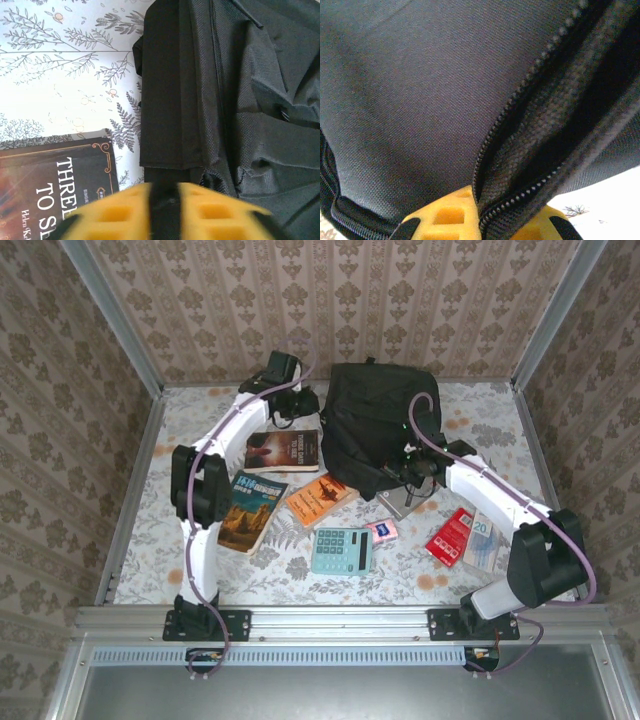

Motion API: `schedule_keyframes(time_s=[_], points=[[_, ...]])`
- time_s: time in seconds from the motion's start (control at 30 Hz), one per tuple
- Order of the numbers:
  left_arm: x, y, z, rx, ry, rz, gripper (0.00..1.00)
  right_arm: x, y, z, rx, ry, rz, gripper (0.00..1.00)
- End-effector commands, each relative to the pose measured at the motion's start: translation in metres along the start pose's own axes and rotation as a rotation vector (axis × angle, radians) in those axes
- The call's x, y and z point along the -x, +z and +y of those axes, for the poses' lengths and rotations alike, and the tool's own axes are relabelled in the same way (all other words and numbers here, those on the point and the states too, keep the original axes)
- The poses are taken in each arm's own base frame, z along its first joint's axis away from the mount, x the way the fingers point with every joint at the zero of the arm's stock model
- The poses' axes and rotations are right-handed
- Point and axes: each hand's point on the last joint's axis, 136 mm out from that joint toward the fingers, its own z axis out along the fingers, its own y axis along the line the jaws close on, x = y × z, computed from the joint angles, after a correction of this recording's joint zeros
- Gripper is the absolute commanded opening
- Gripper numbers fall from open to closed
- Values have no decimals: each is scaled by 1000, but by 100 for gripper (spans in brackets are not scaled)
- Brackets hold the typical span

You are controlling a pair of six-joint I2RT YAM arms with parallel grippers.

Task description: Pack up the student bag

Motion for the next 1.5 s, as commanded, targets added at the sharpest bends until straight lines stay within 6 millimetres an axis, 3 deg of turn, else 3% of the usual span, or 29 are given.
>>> schedule_keyframes(time_s=[0.0, 0.13, 0.37, 0.47, 0.5, 0.6, 0.7, 0.73, 0.83, 0.9, 0.97, 1.17, 1.33, 1.47], points=[[15, -38, -16, -51, 37, -41, 40, 3, -19, 40, 128, -145, 14, 0], [4, -62, -28, -29, 129, -44, 51, -5, -20, 51, 172, -259, 51, 0], [-40, -79, -61, -11, 265, 21, 61, -17, -14, 21, 72, -361, 15, 0], [-70, -72, -58, 0, 265, 103, 67, -19, -11, 15, 84, -325, -14, 0], [-82, -66, -54, 7, 251, 147, 68, -18, -22, 20, 116, -322, -39, 0], [-105, -56, -41, 44, 183, 227, 70, -21, -24, 21, 138, -311, -40, 0], [-109, -52, -39, 26, 129, 223, 79, -25, -21, 21, 157, -299, -27, 0], [-108, -51, -41, 13, 115, 214, 89, -26, -19, 22, 164, -294, -22, 0], [-109, -38, -50, -50, 73, 231, 91, -29, -17, 25, 195, -282, -11, 0], [-109, -30, -57, -72, 69, 248, 85, -30, -17, 27, 208, -279, -5, 0], [-108, -26, -61, -77, 78, 251, 70, -30, -19, 28, 214, -277, -7, 0], [-92, -34, -61, -76, 64, 215, 1, -25, -24, 38, 241, -280, -22, 0], [-73, -65, -63, -96, 67, 133, 0, -13, -30, 57, 273, -301, -38, 0], [-64, -97, -60, -114, 44, 57, 0, 2, -35, 84, 322, -348, -56, 0]])
